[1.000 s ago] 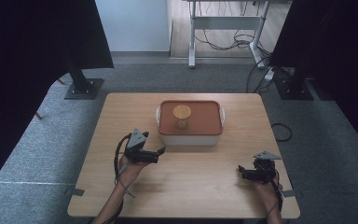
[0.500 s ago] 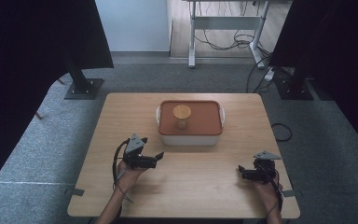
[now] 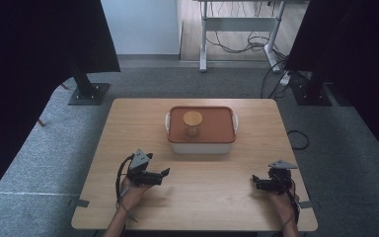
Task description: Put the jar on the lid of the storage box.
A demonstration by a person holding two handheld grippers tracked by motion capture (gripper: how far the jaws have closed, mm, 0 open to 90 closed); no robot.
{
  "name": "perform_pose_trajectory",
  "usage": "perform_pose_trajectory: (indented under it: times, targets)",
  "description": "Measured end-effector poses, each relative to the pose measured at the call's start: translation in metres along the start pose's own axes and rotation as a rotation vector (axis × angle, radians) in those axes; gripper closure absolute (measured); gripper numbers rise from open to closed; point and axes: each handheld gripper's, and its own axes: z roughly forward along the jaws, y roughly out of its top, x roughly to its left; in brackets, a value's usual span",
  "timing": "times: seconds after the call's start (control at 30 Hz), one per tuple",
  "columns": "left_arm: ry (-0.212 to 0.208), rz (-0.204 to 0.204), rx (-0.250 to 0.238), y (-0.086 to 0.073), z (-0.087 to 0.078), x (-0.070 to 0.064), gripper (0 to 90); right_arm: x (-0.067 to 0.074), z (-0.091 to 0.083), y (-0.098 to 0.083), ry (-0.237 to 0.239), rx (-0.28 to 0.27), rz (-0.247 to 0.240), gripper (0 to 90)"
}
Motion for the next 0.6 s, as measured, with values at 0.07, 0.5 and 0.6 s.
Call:
perform_pose_trajectory:
  times: [0.07, 0.5, 0.6]
  targets:
    - [0.002, -0.005, 0.004, -0.003, 0.0, 0.001, 4.8, 0.0, 0.0, 0.0, 0.0, 0.0, 0.0, 8.4]
    - [0.01, 0.005, 0.053, -0.014, 0.003, -0.001, 4.8, 0.0, 0.0, 0.0, 0.0, 0.0, 0.0, 8.4]
    - [0.012, 0.002, 0.06, -0.016, 0.003, -0.001, 4.7, 0.0, 0.0, 0.0, 0.0, 0.0, 0.0, 8.4]
